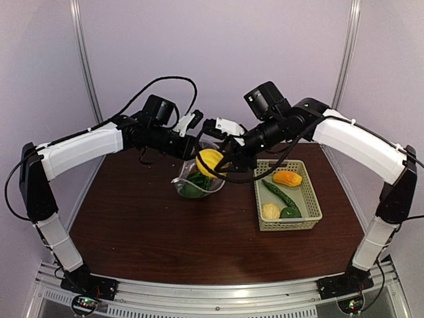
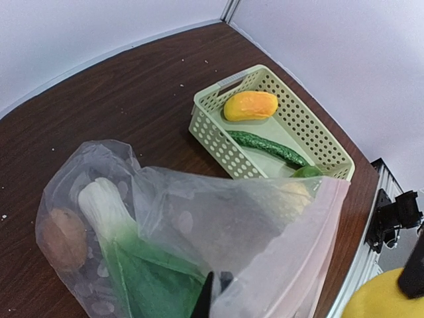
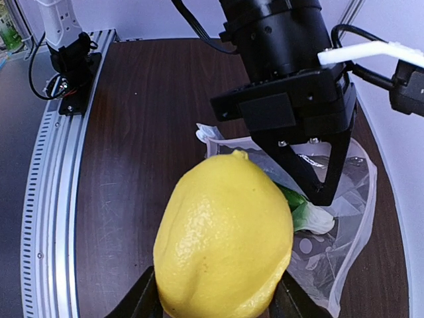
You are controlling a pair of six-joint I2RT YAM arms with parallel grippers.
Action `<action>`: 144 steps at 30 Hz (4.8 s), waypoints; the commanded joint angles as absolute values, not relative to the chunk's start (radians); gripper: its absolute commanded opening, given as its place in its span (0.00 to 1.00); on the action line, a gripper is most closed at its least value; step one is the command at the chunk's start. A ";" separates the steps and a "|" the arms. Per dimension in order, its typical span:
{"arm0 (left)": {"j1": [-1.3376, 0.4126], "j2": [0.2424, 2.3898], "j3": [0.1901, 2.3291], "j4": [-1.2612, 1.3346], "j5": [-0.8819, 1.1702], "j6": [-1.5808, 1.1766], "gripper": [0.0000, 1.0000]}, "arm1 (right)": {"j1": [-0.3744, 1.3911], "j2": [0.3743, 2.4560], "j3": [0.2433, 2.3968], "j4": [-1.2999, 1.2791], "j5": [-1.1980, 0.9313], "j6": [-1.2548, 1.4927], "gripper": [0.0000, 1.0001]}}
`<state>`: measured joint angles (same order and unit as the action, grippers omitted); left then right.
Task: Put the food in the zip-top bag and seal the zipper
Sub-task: Place the fake fruit in the zipper food storage bag, then adjust the zipper food storage bag at the center of the board, then pick up the fake fruit from the bin.
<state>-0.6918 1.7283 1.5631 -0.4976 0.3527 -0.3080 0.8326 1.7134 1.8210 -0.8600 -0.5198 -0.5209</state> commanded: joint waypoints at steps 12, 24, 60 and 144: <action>-0.684 1.671 1.549 -0.433 0.394 -0.322 0.00 | 0.853 1.874 1.913 -0.845 -0.020 -0.427 0.52; -0.681 1.684 1.536 -0.407 0.450 -0.357 0.00 | 0.877 1.988 2.071 -0.893 0.049 -0.371 0.71; -0.675 1.704 1.545 -0.434 0.409 -0.351 0.00 | 1.022 1.895 1.862 -0.982 0.062 -0.914 0.18; -0.631 1.664 1.542 -0.416 0.457 -0.325 0.00 | 0.418 1.799 1.328 -0.993 -0.613 -0.593 0.50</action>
<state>-0.6346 1.6516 1.5482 -0.4629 0.4606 -0.3176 0.4267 1.8400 1.2858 -0.9260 -0.6209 -0.5785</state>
